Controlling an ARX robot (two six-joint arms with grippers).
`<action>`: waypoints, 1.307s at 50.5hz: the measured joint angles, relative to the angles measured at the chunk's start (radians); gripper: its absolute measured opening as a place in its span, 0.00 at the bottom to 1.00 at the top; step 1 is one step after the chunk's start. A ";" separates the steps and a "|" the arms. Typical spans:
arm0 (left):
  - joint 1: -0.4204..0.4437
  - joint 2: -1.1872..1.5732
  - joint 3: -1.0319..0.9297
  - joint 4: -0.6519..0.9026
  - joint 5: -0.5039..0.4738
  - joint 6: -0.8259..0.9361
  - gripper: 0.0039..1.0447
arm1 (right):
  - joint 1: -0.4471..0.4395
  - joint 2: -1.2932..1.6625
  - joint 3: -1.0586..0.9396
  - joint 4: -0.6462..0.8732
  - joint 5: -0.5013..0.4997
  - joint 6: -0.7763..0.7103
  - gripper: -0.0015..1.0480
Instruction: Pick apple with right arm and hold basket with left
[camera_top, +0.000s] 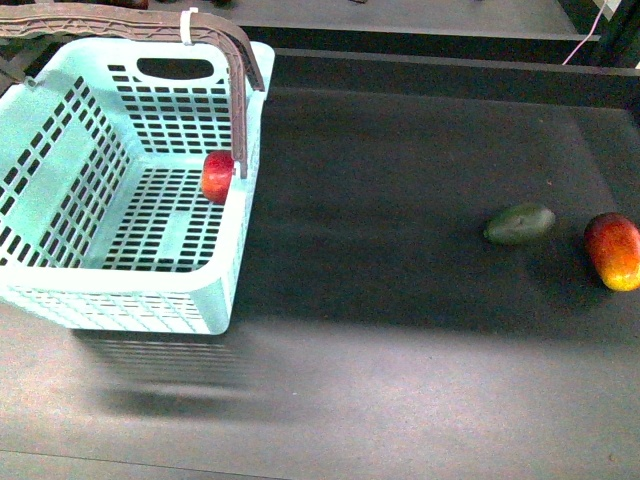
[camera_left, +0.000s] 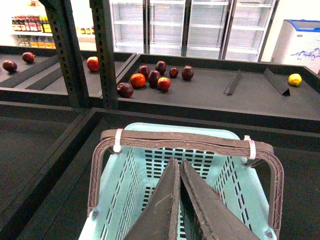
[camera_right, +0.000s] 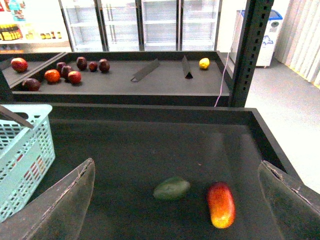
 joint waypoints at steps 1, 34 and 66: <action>0.004 -0.013 -0.010 -0.004 0.002 0.000 0.03 | 0.000 0.000 0.000 0.000 0.000 0.000 0.92; 0.109 -0.414 -0.219 -0.206 0.106 0.011 0.03 | 0.000 0.000 0.000 0.000 0.000 0.000 0.92; 0.109 -0.816 -0.220 -0.578 0.106 0.011 0.03 | 0.000 0.000 0.000 0.000 0.000 0.000 0.92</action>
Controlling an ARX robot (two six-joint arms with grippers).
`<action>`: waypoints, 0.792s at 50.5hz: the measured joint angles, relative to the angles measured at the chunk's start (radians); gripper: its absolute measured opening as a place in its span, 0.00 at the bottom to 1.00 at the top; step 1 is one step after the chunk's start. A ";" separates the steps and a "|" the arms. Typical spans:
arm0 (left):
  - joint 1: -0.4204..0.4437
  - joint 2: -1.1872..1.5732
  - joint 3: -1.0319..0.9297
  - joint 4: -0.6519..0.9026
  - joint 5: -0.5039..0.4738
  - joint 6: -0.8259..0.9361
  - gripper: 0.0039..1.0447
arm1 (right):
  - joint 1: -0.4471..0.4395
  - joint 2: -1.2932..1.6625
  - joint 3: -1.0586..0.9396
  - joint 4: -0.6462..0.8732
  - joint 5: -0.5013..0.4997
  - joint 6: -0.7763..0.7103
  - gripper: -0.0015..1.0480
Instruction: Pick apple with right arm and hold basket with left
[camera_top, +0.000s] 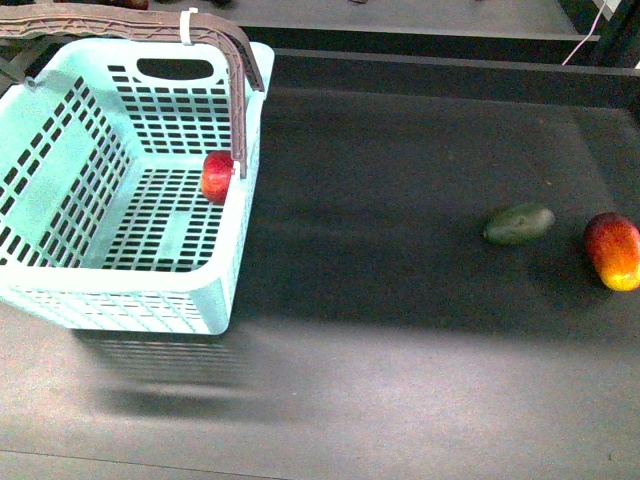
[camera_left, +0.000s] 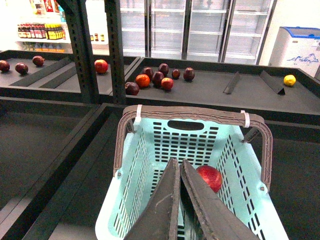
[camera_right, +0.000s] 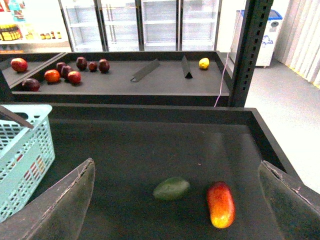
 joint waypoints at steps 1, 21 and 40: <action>0.000 -0.008 0.000 -0.008 0.000 0.000 0.03 | 0.000 0.000 0.000 0.000 0.000 0.000 0.92; 0.000 -0.130 0.000 -0.129 0.000 0.000 0.03 | 0.000 0.000 0.000 0.000 0.000 0.000 0.92; 0.000 -0.326 0.000 -0.330 0.000 0.000 0.03 | 0.000 0.000 0.000 0.000 0.000 0.000 0.92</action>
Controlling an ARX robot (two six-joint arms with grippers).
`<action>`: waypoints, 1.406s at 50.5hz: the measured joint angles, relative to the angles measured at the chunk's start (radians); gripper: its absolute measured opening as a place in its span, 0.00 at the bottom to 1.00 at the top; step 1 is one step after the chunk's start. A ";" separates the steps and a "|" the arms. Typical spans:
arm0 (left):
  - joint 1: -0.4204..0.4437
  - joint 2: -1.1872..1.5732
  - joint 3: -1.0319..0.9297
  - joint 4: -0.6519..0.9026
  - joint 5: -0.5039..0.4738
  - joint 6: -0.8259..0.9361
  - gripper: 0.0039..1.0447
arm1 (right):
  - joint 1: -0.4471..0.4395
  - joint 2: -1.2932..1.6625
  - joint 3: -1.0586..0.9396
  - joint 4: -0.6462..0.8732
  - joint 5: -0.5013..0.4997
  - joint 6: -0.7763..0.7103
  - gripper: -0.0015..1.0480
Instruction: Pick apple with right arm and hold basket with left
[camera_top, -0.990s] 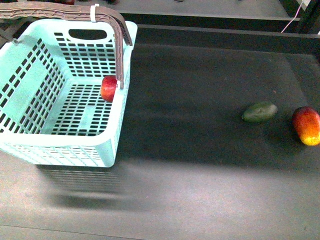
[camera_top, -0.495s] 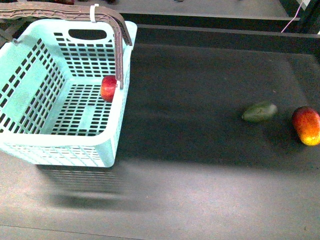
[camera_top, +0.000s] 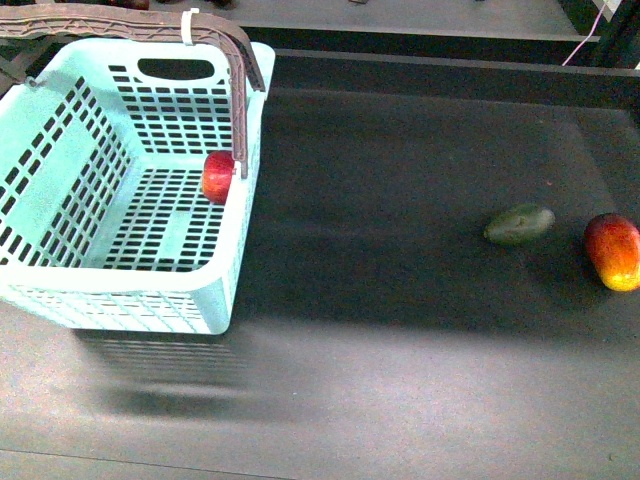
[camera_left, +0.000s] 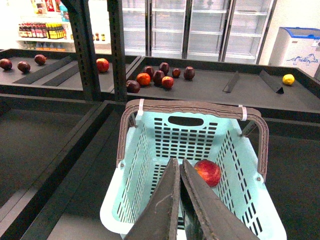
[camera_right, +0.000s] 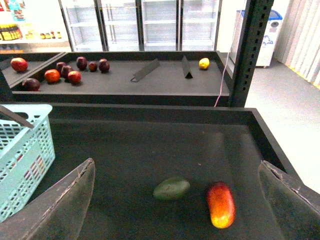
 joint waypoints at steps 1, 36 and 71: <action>0.000 -0.001 0.000 0.000 0.000 0.000 0.03 | 0.000 0.000 0.000 0.000 0.000 0.000 0.92; 0.000 -0.002 0.000 -0.002 0.000 0.000 0.37 | 0.000 0.000 0.000 0.000 0.000 0.000 0.92; 0.000 -0.002 0.000 -0.002 0.000 0.002 0.94 | 0.000 0.000 0.000 0.000 0.000 0.000 0.92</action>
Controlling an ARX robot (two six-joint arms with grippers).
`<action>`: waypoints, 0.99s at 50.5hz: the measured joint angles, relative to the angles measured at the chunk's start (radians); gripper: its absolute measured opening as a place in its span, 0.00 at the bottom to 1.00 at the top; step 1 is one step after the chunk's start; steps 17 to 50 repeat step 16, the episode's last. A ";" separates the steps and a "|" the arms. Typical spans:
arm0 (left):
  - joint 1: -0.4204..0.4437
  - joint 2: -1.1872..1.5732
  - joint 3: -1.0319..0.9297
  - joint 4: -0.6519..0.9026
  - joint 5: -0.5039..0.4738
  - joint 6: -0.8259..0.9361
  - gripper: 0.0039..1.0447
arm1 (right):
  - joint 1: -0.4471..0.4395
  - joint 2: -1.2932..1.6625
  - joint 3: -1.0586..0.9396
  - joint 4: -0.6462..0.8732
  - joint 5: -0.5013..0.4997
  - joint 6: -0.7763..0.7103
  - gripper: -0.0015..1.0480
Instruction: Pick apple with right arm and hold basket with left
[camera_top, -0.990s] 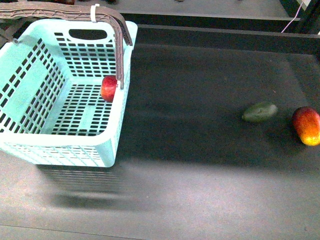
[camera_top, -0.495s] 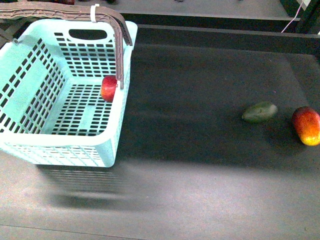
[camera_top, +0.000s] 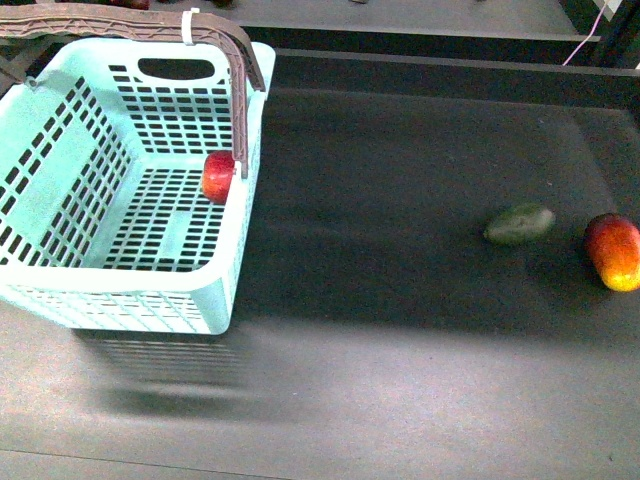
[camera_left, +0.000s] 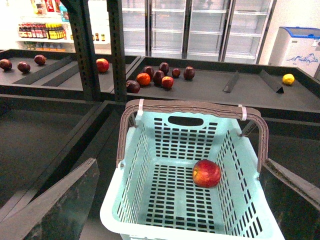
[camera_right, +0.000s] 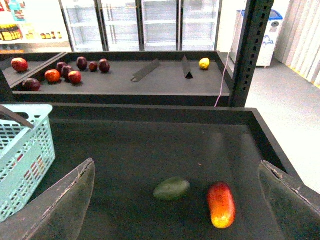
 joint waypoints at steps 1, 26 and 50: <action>0.000 0.000 0.000 0.000 0.000 0.000 0.94 | 0.000 0.000 0.000 0.000 0.000 0.000 0.92; 0.000 0.000 0.000 0.000 0.000 0.000 0.94 | 0.000 0.000 0.000 0.000 0.000 0.000 0.92; 0.000 0.000 0.000 0.000 0.000 0.000 0.94 | 0.000 0.000 0.000 0.000 0.000 0.000 0.92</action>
